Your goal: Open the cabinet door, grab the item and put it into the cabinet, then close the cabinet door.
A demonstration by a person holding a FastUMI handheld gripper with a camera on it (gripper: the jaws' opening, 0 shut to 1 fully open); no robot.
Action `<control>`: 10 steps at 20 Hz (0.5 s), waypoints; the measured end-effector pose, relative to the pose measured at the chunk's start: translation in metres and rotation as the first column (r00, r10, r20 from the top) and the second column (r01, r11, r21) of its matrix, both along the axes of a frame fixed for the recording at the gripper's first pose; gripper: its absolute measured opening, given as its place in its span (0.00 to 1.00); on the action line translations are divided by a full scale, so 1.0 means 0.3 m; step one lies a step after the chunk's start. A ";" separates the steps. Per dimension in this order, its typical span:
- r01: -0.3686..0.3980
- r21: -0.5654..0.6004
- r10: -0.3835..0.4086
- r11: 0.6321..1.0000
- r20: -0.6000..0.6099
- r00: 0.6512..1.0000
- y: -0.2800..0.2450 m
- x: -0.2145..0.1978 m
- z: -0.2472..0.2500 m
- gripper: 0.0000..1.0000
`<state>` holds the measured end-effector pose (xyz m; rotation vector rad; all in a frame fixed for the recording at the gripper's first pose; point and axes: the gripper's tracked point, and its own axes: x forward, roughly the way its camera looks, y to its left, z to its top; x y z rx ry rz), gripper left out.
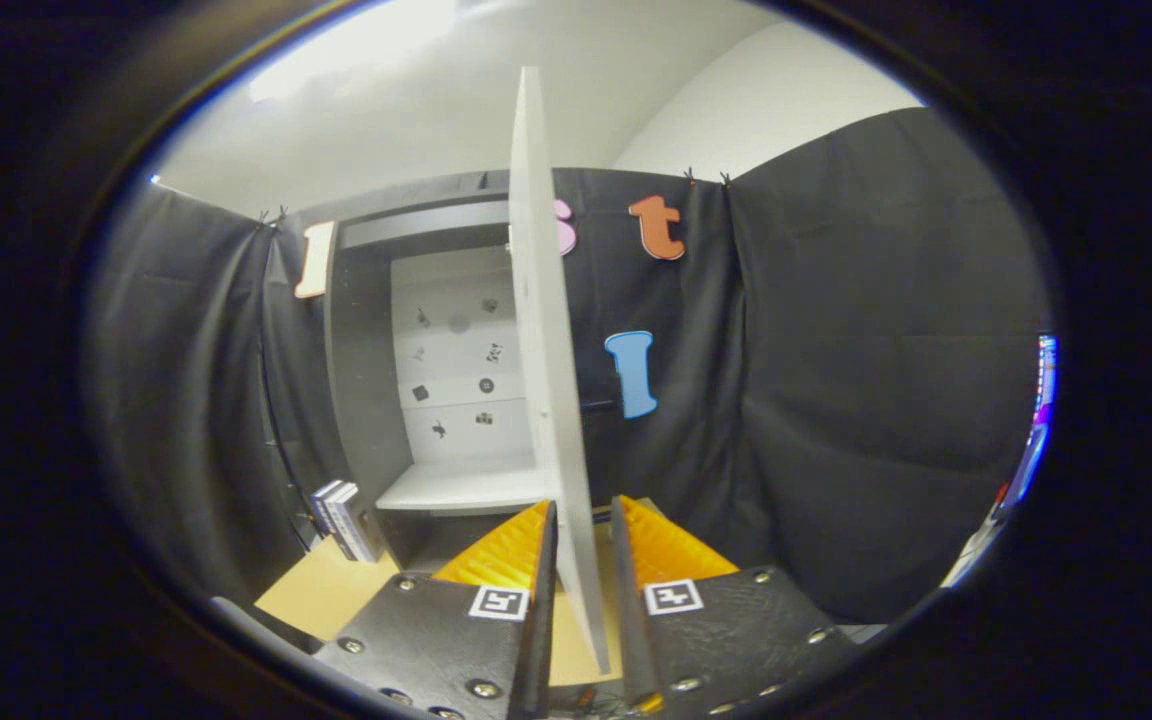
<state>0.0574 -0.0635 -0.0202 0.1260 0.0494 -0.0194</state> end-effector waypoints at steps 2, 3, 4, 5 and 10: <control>-0.007 -0.014 0.007 1.000 -0.014 1.000 0.014 -0.011 -0.011 0.41; -0.015 -0.023 0.015 1.000 -0.021 1.000 0.025 -0.015 -0.019 0.44; -0.024 -0.028 0.023 0.999 -0.029 0.999 0.037 -0.017 -0.026 0.47; -0.033 -0.030 0.032 0.999 -0.033 0.999 0.048 -0.022 -0.031 0.51; -0.082 -0.072 0.078 0.994 -0.056 0.995 0.102 -0.026 -0.059 0.68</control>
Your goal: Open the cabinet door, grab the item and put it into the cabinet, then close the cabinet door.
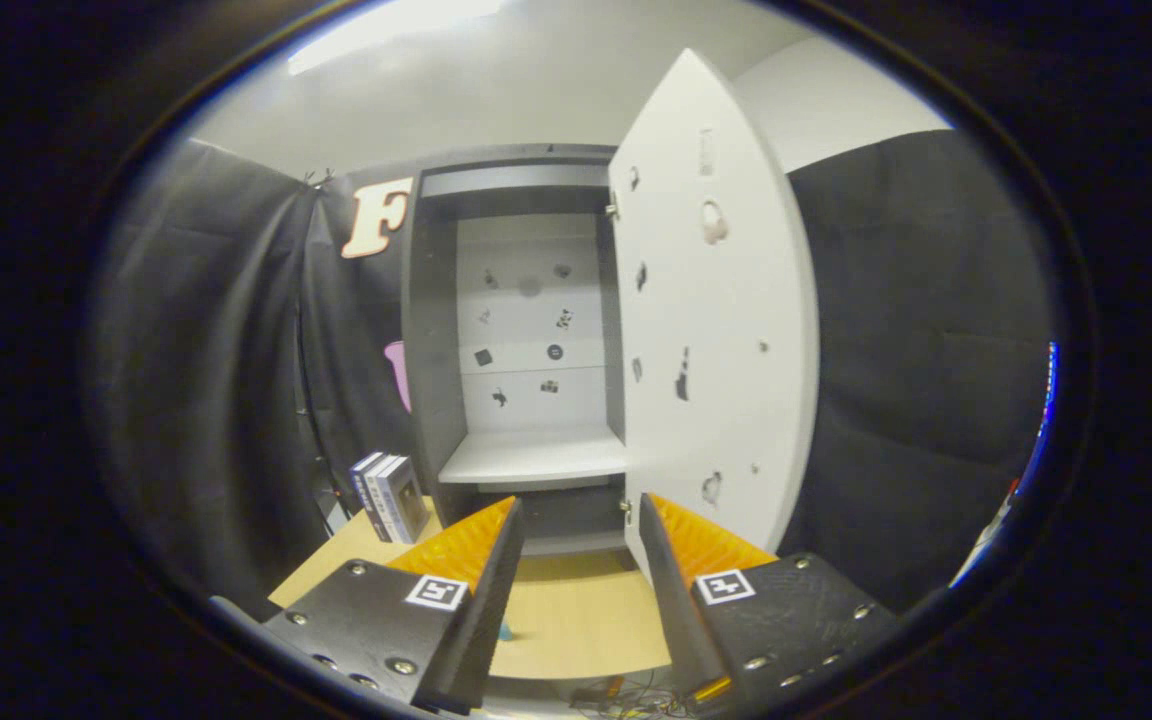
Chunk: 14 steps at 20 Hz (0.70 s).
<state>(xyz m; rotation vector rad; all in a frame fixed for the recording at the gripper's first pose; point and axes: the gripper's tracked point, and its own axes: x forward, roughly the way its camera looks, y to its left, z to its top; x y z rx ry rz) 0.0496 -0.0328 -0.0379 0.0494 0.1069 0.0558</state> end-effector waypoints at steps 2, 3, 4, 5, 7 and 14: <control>-0.024 0.007 0.025 1.000 -0.011 1.000 0.034 -0.007 -0.010 0.72; -0.038 0.010 0.039 0.999 -0.022 0.999 0.054 -0.009 -0.020 0.74; -0.046 0.006 0.047 0.999 -0.035 0.998 0.063 -0.016 -0.032 0.76; -0.051 -0.001 0.051 0.999 -0.048 0.998 0.066 -0.020 -0.043 0.78; -0.068 -0.014 0.067 0.998 -0.084 0.994 0.079 -0.029 -0.074 0.78; -0.107 0.032 0.111 0.994 -0.224 0.968 0.144 -0.075 -0.192 0.79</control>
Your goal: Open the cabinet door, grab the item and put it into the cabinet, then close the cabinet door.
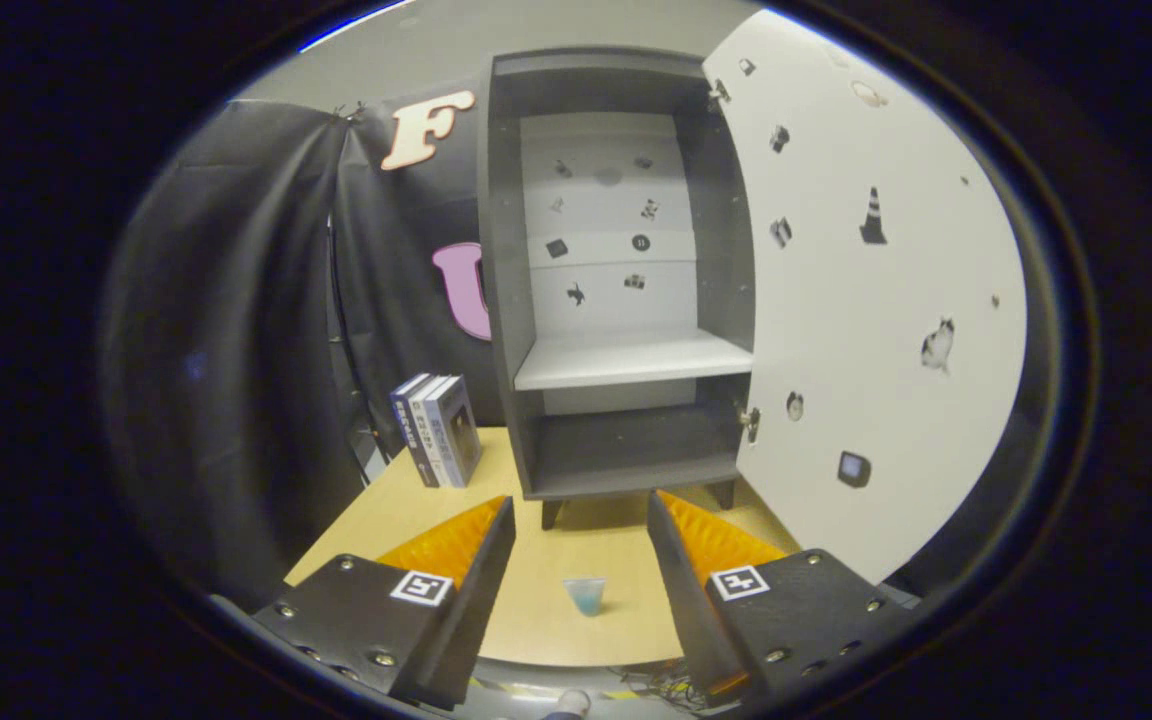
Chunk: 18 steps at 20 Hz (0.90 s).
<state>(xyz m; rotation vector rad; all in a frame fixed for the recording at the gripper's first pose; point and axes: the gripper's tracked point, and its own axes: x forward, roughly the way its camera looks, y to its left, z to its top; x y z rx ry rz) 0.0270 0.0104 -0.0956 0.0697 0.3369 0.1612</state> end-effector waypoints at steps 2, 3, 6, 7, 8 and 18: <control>0.005 0.021 -0.004 1.000 -0.055 0.998 0.010 -0.017 -0.035 0.79; 0.011 0.028 -0.009 1.000 -0.080 0.997 0.019 -0.022 -0.052 0.79; 0.017 0.036 -0.011 0.999 -0.158 0.987 0.028 -0.049 -0.100 0.79; 0.015 0.034 -0.009 0.999 -0.173 0.985 0.031 -0.054 -0.110 0.79; 0.013 0.022 -0.009 1.000 -0.188 0.982 0.029 -0.055 -0.123 0.79; 0.011 -0.008 -0.013 1.000 -0.311 0.950 0.019 -0.096 -0.221 0.79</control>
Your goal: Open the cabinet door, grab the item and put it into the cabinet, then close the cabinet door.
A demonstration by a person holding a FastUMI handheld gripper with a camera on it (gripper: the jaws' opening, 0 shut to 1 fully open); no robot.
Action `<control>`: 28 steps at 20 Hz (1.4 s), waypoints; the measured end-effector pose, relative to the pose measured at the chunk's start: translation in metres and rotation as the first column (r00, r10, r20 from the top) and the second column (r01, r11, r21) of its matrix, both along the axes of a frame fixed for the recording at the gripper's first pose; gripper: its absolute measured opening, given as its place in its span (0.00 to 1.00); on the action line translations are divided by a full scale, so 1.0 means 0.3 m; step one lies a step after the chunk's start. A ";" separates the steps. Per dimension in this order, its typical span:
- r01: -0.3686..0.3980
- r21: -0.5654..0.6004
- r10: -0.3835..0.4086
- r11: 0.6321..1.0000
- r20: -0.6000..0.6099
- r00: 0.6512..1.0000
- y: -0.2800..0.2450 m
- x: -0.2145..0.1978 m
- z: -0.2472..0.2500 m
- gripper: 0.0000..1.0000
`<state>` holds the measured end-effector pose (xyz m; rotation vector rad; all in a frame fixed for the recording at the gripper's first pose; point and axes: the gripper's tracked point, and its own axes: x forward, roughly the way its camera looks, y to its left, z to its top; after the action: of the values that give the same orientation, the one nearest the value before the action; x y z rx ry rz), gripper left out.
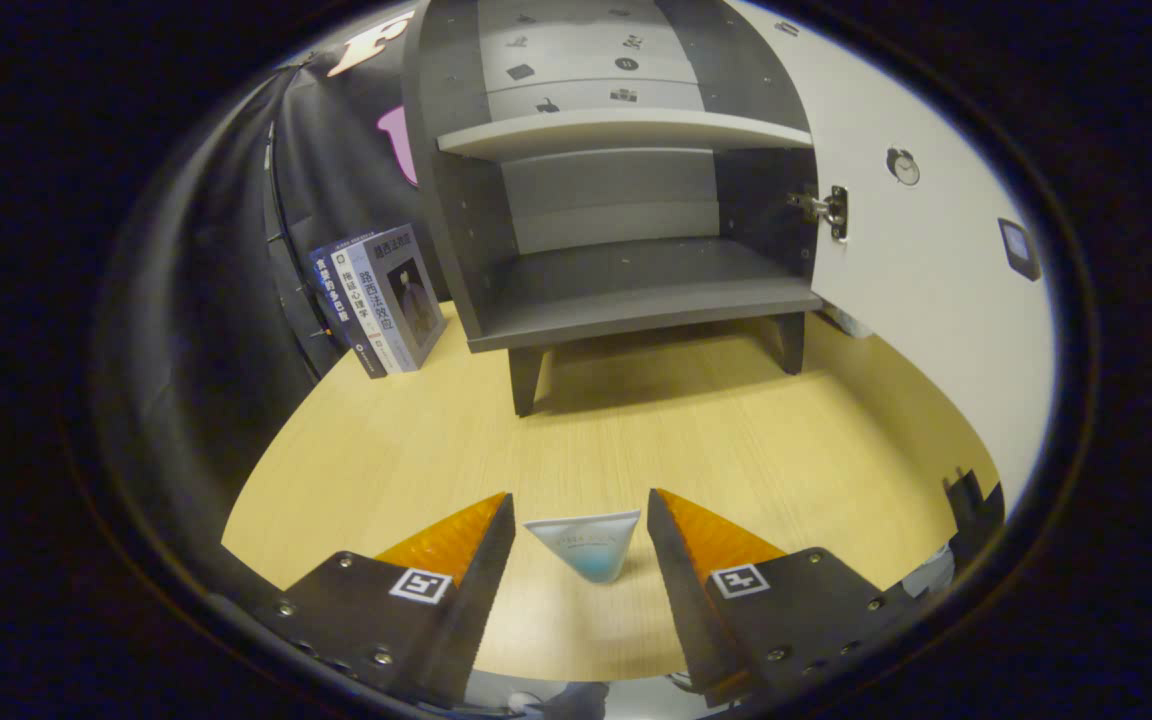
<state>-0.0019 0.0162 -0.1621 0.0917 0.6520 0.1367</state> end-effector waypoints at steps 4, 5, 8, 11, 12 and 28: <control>0.017 -0.001 -0.017 1.000 -0.029 0.999 -0.003 -0.011 -0.016 0.79; 0.026 -0.002 -0.026 1.000 -0.031 0.999 -0.004 -0.007 -0.017 0.79; 0.037 -0.002 -0.037 0.999 -0.014 0.999 -0.003 0.012 -0.027 0.57; 0.025 0.009 -0.025 1.000 -0.021 0.999 0.003 0.007 -0.024 0.58; 0.019 0.013 -0.019 1.000 -0.020 1.000 0.006 0.008 -0.021 0.58; -0.033 -0.007 0.033 0.999 0.282 0.959 -0.075 0.196 0.763 0.58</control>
<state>0.0570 -0.0063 0.0669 0.0573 0.3689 0.1773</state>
